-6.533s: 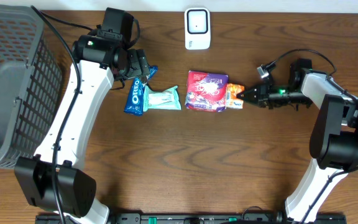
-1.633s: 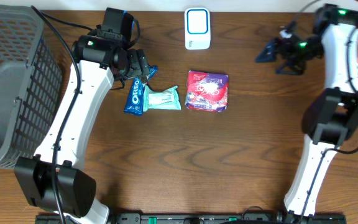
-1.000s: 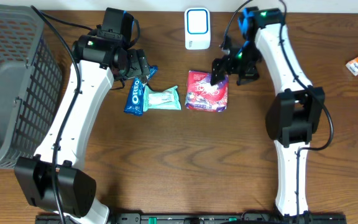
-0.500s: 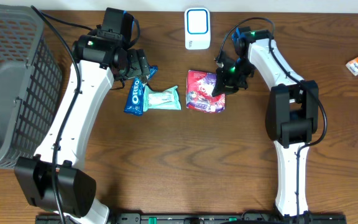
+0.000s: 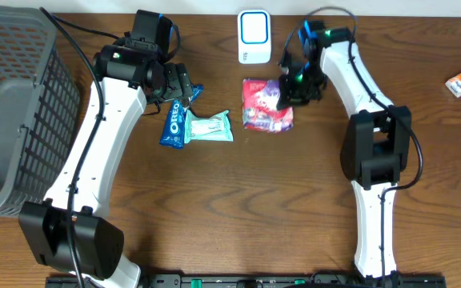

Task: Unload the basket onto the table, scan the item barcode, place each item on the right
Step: 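Return the right gripper and grasp the pink-purple bag, then lift the pink-purple bag and turn it over with the right gripper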

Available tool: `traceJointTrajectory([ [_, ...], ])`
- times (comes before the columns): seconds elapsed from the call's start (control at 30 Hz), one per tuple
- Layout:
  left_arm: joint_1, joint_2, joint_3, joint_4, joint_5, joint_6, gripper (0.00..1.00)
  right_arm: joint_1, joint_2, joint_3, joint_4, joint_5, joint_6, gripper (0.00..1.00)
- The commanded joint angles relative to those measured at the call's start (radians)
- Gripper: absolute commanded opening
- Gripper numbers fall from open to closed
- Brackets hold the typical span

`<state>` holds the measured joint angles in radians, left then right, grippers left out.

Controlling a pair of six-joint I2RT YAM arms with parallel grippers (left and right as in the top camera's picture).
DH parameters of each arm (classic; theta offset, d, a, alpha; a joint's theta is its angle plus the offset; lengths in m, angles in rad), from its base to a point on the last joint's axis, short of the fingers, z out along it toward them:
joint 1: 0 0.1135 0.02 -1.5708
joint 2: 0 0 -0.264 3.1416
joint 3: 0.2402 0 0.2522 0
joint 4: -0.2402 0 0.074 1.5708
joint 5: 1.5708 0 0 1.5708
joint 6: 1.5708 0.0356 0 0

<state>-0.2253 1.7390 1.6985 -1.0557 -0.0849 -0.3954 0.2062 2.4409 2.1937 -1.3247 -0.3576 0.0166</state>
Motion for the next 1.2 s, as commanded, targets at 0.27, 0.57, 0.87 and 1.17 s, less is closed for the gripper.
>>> traceJointTrajectory([
  [0.27, 0.001, 0.006, 0.005, -0.005, -0.009, 0.002, 0.98, 0.056, -0.015, 0.256, -0.301, 0.955, 0.406, 0.01],
  [0.57, 0.001, 0.006, 0.005, -0.005, -0.009, 0.002, 0.98, 0.071, -0.013, 0.208, -0.373, 1.191, 0.657, 0.01],
  [0.87, 0.001, 0.006, 0.005, -0.005, -0.009, 0.002, 0.98, 0.111, -0.013, 0.071, -0.338, 1.246, 0.660, 0.01],
  [1.17, 0.001, 0.006, 0.005, -0.005, -0.009, 0.002, 0.98, 0.230, -0.013, -0.035, -0.272, 1.143, 0.654, 0.07],
])
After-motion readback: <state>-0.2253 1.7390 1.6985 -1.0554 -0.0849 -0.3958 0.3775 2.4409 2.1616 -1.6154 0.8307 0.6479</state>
